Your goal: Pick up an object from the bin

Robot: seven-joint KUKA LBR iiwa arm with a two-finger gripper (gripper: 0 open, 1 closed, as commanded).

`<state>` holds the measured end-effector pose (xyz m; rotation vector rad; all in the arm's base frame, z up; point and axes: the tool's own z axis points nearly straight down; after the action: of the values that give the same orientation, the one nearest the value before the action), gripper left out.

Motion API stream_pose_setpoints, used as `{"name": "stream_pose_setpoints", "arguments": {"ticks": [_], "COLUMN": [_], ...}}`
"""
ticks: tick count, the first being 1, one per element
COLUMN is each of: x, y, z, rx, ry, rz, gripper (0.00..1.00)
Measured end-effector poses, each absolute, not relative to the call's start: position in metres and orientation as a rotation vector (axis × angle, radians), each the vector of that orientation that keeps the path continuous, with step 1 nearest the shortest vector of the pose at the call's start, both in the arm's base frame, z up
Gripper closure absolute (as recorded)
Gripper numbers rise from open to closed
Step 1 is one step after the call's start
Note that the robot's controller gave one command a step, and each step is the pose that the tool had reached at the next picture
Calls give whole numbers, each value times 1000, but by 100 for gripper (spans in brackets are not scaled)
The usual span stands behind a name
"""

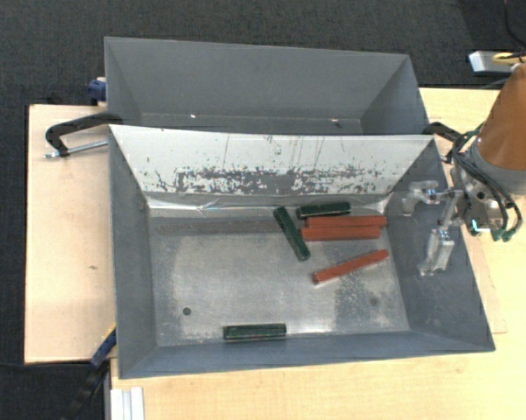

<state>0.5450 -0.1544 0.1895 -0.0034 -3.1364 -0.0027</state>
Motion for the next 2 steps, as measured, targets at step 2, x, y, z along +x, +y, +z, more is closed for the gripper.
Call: {"name": "stream_pose_setpoints", "arguments": {"ticks": [2], "x": [563], "y": [-146], "z": [141], "rx": [48], "ry": [-3150], "rz": [2], "gripper": [0]}}
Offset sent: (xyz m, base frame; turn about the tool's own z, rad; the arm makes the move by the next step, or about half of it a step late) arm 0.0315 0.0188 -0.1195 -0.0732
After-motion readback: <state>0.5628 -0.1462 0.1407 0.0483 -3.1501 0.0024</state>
